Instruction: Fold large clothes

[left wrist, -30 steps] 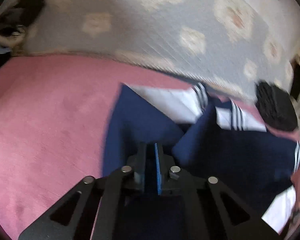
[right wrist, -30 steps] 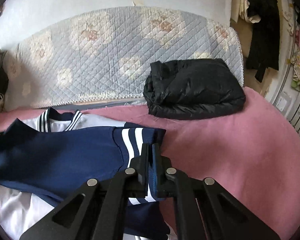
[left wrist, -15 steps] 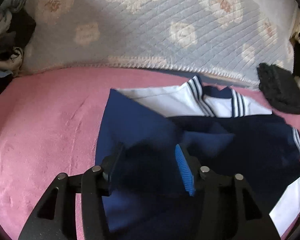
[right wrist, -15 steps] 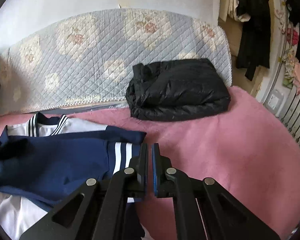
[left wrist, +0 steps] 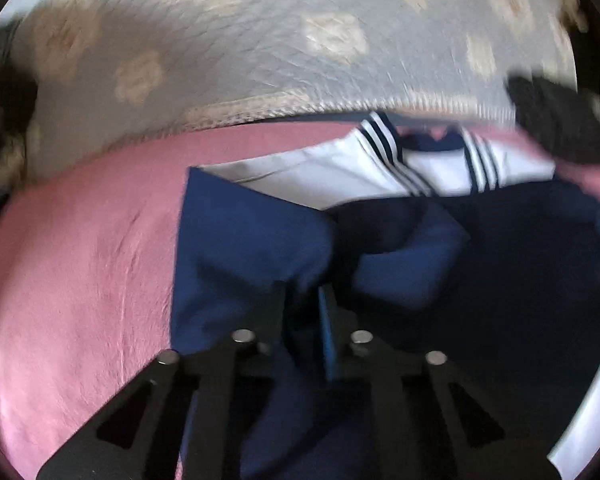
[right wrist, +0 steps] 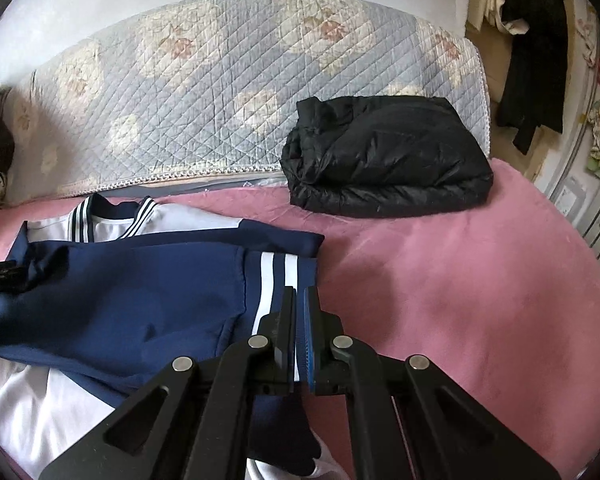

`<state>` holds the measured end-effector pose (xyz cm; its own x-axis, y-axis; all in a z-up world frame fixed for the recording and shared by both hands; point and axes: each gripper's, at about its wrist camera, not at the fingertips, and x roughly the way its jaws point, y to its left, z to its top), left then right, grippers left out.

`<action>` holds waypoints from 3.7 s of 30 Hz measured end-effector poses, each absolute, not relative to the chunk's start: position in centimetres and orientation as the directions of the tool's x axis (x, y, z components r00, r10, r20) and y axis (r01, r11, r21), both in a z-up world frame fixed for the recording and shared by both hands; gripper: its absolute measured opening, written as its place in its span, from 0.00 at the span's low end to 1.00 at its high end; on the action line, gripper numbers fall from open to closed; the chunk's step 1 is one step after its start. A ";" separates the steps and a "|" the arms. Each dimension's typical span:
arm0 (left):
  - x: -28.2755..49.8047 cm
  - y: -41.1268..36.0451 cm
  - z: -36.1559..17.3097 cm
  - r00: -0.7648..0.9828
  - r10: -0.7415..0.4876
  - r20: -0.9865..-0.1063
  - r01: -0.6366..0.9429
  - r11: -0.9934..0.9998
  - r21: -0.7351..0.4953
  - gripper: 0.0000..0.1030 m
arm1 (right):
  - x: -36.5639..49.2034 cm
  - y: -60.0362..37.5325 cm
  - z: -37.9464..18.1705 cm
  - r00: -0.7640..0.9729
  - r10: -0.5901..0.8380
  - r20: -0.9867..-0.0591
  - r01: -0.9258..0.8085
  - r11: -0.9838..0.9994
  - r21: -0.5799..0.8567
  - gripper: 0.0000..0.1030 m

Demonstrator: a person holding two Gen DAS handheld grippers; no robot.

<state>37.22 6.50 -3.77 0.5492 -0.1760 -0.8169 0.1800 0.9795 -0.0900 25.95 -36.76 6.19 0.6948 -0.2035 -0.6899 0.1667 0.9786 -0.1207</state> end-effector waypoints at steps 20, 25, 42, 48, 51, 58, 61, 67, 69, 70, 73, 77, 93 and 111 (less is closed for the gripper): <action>38.8 19.3 -0.7 0.630 -0.094 -0.771 -0.055 0.985 -0.166 0.46 | 26.8 -31.4 4.1 0.644 0.011 -0.765 -0.019 1.000 -0.002 0.04; 35.4 17.7 0.6 0.657 -0.188 -0.730 0.048 0.977 -0.209 0.47 | 28.0 -32.8 4.6 0.646 0.081 -0.759 0.004 0.994 0.109 0.09; 34.5 17.7 -4.3 0.585 0.044 -0.810 -0.039 0.999 0.027 0.36 | 31.2 -33.5 1.1 0.575 0.069 -0.815 0.110 0.981 0.161 0.54; 34.1 17.9 -4.1 0.602 0.048 -0.797 -0.046 0.999 0.024 0.32 | 31.0 -31.7 0.9 0.604 0.038 -0.796 0.077 0.991 0.106 0.13; 32.9 19.2 -2.1 0.643 -0.147 -0.752 0.000 0.981 -0.192 0.32 | 30.7 -32.2 1.1 0.596 0.037 -0.802 0.087 0.990 0.110 0.12; 23.7 15.6 7.2 0.814 -0.106 -0.572 0.090 0.994 -0.055 0.56 | 24.2 -33.3 6.7 0.717 -0.071 -0.694 0.155 0.986 0.060 0.14; 19.4 14.4 10.1 0.886 -0.088 -0.456 0.076 0.996 -0.044 0.75 | 20.3 -32.0 9.1 0.756 -0.035 -0.654 0.099 0.993 0.061 0.14; 13.8 11.5 14.1 0.920 -0.142 -0.365 0.115 0.989 -0.095 0.93 | 11.8 -26.5 13.0 0.882 0.010 -0.472 -0.031 0.999 -0.038 0.14; 12.1 10.2 15.3 0.936 -0.138 -0.324 0.123 0.990 -0.065 0.99 | 9.1 -24.9 14.4 0.909 0.058 -0.413 -0.076 0.997 -0.026 0.14; 11.1 9.3 15.9 0.946 -0.135 -0.296 0.127 0.991 -0.044 1.00 | 7.9 -24.3 15.0 0.914 0.084 -0.396 -0.096 0.995 -0.009 0.15; 8.7 7.6 16.8 0.960 -0.143 -0.240 0.143 0.990 -0.016 1.00 | 5.3 -23.6 16.0 0.937 0.092 -0.337 -0.095 0.995 0.008 0.38; 6.0 6.5 16.4 0.963 -0.193 -0.189 0.187 0.981 -0.051 1.00 | 3.1 -23.5 16.0 0.969 0.000 -0.245 -0.009 0.999 -0.034 0.62; 4.0 4.5 6.6 0.955 -0.128 -0.268 0.118 0.992 -0.054 1.00 | 1.7 -21.6 7.5 0.941 0.068 -0.333 -0.045 0.996 0.075 0.86; 6.0 7.4 -1.5 0.884 -0.097 -0.458 0.069 0.995 -0.077 1.00 | 5.8 -19.1 -1.6 0.770 -0.105 -0.629 -0.077 0.964 -0.256 0.86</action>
